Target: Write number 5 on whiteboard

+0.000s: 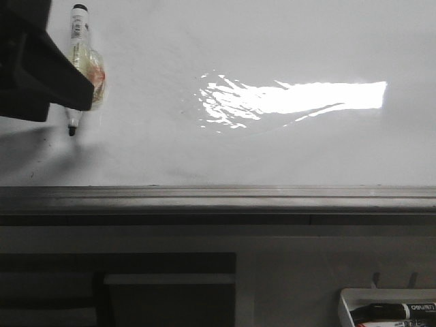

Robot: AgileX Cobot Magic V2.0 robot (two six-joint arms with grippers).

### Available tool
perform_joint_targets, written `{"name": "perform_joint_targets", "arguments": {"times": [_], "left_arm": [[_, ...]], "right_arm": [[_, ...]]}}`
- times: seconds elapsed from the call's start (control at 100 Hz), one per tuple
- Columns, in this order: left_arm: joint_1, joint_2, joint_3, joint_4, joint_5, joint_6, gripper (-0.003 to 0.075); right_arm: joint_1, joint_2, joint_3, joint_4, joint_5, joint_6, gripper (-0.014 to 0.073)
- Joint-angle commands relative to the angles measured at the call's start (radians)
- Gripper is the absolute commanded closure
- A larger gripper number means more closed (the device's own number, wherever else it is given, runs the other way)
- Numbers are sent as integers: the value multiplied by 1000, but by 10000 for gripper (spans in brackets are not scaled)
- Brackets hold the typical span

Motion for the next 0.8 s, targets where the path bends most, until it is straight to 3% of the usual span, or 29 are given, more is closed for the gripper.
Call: {"name": "perform_joint_targets", "arguments": {"times": [0.0, 0.37, 0.46, 0.62, 0.79], "left_arm": [[-4, 38, -51, -25, -83, 2, 354], [-4, 132, -60, -33, -215, -10, 364], [-4, 141, -60, -33, -216, -10, 447], [-4, 141, -60, -33, -211, -10, 738], [-4, 134, -60, -20, -199, -10, 741]], "right_arm": [[2, 16, -34, 2, -71, -15, 270], [2, 16, -34, 2, -69, -15, 270], [2, 16, -34, 2, -69, -15, 270], [2, 16, -34, 15, -69, -15, 270], [2, 16, -34, 28, -30, -15, 270]]}}
